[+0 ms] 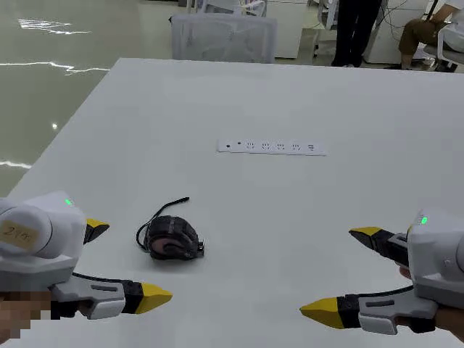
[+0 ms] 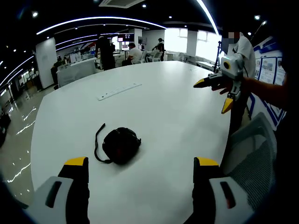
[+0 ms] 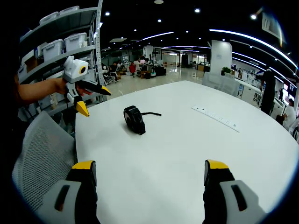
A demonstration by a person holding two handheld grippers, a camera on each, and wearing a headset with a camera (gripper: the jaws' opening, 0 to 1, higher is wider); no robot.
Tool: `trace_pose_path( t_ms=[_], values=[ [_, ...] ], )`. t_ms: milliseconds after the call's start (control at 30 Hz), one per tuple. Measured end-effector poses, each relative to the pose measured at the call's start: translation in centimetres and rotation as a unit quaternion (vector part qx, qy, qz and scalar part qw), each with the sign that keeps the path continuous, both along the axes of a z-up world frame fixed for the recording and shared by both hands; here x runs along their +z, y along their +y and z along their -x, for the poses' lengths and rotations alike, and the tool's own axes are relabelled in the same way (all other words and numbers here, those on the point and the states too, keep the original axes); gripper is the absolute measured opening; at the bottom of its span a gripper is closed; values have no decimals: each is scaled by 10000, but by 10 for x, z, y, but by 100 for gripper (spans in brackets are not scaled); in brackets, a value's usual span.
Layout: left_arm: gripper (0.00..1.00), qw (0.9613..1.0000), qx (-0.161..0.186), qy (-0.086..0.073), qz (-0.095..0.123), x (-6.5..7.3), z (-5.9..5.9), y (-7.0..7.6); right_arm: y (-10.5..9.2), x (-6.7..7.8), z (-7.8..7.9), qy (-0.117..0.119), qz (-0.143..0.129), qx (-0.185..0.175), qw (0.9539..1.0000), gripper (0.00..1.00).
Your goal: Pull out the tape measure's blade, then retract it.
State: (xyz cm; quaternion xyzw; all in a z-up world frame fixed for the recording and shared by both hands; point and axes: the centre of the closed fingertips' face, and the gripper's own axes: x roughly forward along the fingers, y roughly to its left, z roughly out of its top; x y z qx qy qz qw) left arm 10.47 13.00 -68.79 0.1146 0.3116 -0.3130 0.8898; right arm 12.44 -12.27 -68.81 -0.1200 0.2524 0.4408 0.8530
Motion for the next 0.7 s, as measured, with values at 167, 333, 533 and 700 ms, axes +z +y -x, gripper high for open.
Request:
trace_pose_path(
  t_ms=[167, 333, 533, 700],
  values=[
    [90, 10000, -7, 11, 25, 1, -2, -1, 0, 0, -1, -25, 28, 60, 10000, 98],
    [90, 10000, -48, 17, -10, 1, -3, -1, 2, 1, -2, -22, 60, 173, 9998, 97],
    [90, 10000, -70, 36, -24, -1, -6, -1, 3, -1, -4, -107, 175, 357, 9992, 95],
    [89, 9999, -105, 26, -41, -2, -13, 2, 5, -1, -4, -94, 197, 486, 9986, 94]
  ],
)
